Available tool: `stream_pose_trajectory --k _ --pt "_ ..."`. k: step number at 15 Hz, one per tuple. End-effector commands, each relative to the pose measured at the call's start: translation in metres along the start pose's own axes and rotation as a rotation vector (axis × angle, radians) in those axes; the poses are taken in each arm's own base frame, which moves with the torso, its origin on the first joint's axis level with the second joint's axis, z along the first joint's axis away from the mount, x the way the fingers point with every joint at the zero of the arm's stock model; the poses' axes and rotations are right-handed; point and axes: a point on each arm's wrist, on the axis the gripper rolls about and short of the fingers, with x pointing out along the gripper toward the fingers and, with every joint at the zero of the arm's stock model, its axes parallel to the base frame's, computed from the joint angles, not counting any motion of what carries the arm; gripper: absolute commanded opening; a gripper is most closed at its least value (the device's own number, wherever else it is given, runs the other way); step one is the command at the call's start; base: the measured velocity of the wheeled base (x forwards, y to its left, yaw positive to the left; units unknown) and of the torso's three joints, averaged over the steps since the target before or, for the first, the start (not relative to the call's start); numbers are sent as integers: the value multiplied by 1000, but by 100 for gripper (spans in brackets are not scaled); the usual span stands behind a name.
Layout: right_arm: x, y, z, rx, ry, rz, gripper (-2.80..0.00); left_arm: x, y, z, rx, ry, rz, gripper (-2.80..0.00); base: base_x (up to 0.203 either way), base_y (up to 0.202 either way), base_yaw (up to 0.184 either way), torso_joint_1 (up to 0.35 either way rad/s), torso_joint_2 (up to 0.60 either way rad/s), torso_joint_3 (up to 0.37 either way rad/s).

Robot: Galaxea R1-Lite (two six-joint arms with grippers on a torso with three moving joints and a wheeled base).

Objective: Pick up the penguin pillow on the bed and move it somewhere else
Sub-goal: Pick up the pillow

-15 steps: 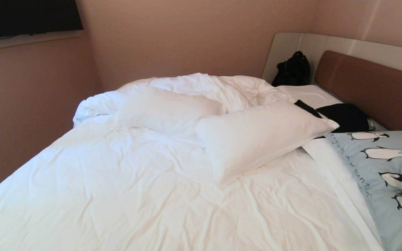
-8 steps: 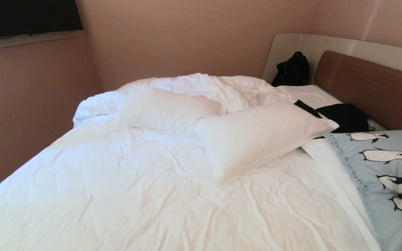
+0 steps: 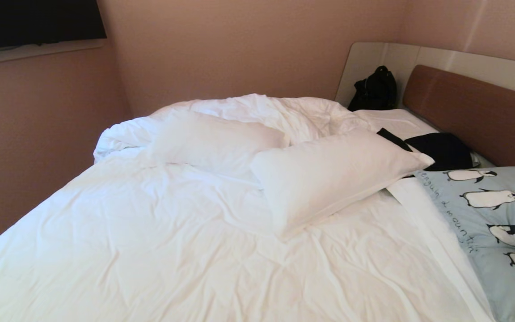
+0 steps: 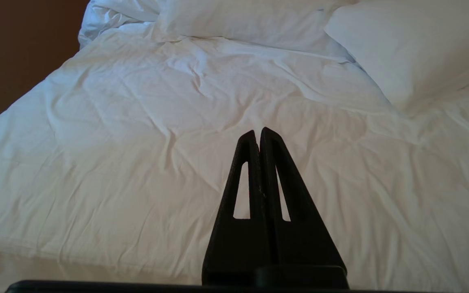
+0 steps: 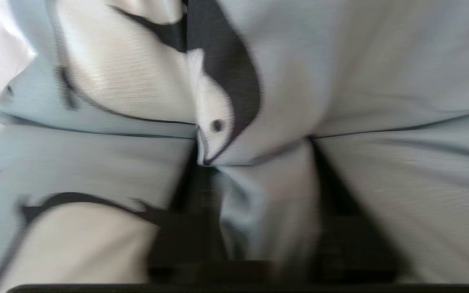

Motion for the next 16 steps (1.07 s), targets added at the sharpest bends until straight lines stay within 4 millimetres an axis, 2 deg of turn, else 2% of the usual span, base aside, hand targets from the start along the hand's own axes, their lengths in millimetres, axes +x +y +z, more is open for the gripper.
stream_pose_trajectory --k 1,6,13,16 --pt "-4 -1 4 -10 -16 -8 -280 0 0 0 0 0 0 -280 0 0 0 0 0 0" --pt "-16 -1 13 -19 -41 -24 -280 0 0 0 0 0 0 -280 0 0 0 0 0 0" --pt "-74 -4 62 75 -194 -97 -280 0 0 0 0 0 0 -280 0 0 0 0 0 0" --pt "-104 8 88 100 -274 -103 -280 0 0 0 0 0 0 -280 0 0 0 0 0 0"
